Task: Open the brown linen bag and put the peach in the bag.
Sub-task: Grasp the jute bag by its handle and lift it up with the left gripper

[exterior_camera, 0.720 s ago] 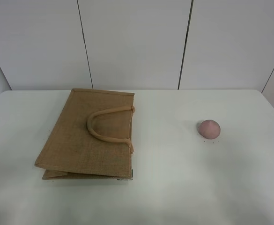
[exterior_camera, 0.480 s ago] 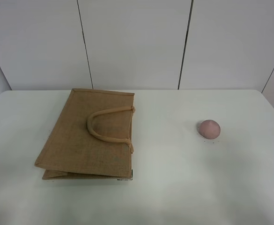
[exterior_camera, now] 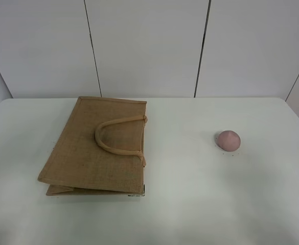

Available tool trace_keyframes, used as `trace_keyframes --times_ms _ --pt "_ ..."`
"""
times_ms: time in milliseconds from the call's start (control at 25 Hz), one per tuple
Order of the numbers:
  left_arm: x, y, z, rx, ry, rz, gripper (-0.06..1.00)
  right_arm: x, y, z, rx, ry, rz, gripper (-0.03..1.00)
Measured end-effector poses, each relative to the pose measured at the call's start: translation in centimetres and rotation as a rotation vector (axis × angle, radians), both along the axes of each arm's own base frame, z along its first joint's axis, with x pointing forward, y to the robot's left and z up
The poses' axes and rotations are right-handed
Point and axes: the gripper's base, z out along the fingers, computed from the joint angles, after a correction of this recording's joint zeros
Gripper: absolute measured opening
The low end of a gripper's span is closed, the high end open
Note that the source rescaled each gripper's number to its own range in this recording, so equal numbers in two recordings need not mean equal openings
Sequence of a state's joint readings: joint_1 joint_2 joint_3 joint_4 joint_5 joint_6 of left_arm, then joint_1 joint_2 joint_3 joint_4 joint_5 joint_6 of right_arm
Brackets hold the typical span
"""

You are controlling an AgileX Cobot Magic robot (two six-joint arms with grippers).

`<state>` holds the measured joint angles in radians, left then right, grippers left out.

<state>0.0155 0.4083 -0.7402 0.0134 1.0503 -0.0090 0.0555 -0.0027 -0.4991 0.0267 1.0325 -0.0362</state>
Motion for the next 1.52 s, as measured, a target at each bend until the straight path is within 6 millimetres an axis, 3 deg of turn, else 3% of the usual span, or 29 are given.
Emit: trace_keyframes --times_ms 160,320,560,720,920,1360,1520 --pt "6.8 0.1 2.7 -0.002 0.153 0.000 0.97 0.0 0.0 0.0 0.000 0.000 0.000 1.00" --pt "14.9 0.2 2.8 -0.004 0.286 -0.001 0.97 0.0 0.0 0.0 0.000 0.000 0.000 1.00" --pt "27.1 0.4 -0.4 0.001 0.428 -0.011 0.97 0.0 0.0 0.0 0.000 0.000 0.000 1.00" --pt "32.6 0.4 -3.7 -0.017 0.520 0.013 0.97 0.0 0.0 0.0 0.000 0.000 0.000 1.00" --pt "35.6 -2.4 -6.7 -0.006 0.617 -0.032 0.97 0.0 0.0 0.0 0.000 0.000 0.000 1.00" --pt "36.2 -13.2 -10.6 0.009 0.599 -0.178 0.97 0.0 0.0 0.0 0.000 0.000 0.000 1.00" --pt "37.0 -14.1 -12.8 0.008 0.588 -0.173 0.97 0.0 0.0 0.0 0.000 0.000 0.000 1.00"
